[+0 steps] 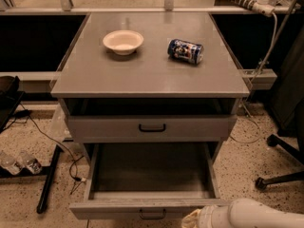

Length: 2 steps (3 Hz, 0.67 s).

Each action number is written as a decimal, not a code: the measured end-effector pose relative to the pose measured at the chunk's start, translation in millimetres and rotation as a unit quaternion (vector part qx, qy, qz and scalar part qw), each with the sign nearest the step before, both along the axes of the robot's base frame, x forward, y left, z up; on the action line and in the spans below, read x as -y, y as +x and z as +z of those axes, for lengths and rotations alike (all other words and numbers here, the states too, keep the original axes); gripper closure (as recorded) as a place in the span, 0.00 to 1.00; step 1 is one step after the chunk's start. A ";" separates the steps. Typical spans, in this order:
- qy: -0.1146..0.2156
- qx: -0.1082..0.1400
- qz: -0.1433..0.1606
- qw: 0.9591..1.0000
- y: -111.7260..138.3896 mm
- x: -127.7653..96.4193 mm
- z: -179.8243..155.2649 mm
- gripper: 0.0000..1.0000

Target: Close middle drawer

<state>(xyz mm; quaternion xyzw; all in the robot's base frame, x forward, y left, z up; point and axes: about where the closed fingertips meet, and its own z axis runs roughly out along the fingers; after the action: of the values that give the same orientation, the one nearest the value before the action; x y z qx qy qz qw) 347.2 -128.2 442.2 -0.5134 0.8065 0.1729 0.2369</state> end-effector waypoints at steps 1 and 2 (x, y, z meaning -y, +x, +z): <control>-0.002 0.003 0.000 1.000 12.2 -8.2 -24.1 1.00; -0.002 0.004 0.000 1.000 12.7 -9.4 -25.2 0.81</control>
Offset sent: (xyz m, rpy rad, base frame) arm 0.0105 0.0068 -0.0205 -0.0032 -0.0060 -0.0001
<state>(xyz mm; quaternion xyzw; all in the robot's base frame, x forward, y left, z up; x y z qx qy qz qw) 359.9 -118.7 417.0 -0.5147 0.8056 0.1698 0.2391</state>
